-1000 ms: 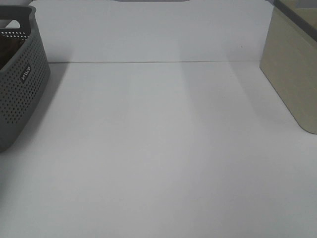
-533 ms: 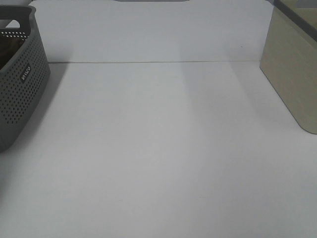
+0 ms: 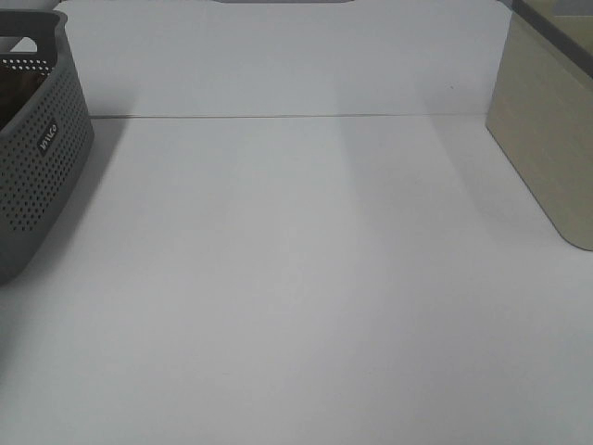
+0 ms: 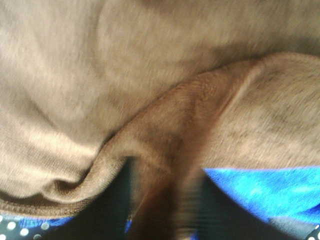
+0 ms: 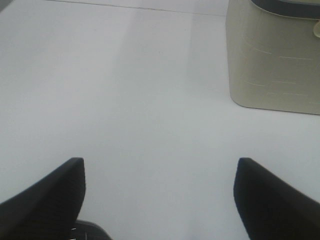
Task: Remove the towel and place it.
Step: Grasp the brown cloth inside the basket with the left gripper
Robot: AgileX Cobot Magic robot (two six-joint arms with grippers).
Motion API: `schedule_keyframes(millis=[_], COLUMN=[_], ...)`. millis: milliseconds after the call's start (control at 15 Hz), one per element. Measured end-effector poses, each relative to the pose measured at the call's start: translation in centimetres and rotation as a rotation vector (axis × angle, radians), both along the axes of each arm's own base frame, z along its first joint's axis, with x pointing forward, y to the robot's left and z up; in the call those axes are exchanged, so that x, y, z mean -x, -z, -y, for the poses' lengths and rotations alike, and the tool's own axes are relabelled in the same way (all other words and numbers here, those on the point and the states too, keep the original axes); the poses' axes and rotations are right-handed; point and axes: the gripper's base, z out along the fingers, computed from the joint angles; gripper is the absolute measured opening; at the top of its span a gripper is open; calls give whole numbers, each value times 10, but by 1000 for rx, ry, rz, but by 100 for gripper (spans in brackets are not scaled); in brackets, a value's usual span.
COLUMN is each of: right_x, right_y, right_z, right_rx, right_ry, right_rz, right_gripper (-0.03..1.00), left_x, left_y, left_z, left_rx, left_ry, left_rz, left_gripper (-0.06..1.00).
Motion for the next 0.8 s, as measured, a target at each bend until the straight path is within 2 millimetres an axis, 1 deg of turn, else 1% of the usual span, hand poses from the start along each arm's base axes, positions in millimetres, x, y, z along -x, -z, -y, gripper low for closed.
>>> schedule_keyframes(millis=[67,133,333,467,600,667,733,800], right_x=[0,0,0,0,0,0,0,0], right_y=[0,0,0,0,0,0,0,0], right_z=[0,0,0,0,0,0,0,0], right_rx=[0,0,0,0,0,0,0,0], right_ry=[0,0,0,0,0,0,0,0], right_rz=[0,0,0,0,0,0,0,0], right_gripper=[79,79,79,79,79,79,79,79], left_x=[0,0,0,0,6,11,18,27], left_y=[0,0,0,0,-31,-50,-73,-101], left_z=[0,0,0,0,1,4,9,16], left_rx=[-1,-1,-1,-3,-8,-6,-4,1], left_ry=[0,0,0,1,-49,-80,-105,-120], left_rz=[0,0,0,-1,74,124,180,247], left_gripper=[13,9,6,0,0,0,0,0])
